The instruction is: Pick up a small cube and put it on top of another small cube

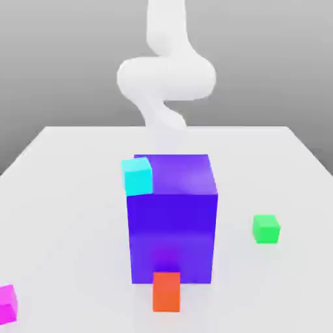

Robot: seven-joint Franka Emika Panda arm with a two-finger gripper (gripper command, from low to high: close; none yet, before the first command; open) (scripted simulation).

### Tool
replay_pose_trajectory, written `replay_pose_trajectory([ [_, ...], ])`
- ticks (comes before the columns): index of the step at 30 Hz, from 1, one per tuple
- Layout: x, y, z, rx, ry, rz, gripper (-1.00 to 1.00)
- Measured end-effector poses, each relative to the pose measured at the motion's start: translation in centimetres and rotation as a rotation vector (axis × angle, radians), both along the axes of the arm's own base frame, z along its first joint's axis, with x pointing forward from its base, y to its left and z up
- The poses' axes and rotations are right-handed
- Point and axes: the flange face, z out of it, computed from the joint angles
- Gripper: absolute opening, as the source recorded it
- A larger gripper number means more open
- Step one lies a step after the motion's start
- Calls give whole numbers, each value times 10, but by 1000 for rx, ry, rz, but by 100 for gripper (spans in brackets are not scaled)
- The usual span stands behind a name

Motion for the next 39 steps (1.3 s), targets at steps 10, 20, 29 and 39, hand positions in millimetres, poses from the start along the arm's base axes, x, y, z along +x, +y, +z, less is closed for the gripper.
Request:
replay_pose_trajectory([
  [10,100,-83,-142,22,234,129,0],
  [20,130,-172,-304,-1,434,198,0],
  [29,106,-244,-435,-85,617,264,0],
  [39,75,-286,-552,-153,721,297,-100],
])
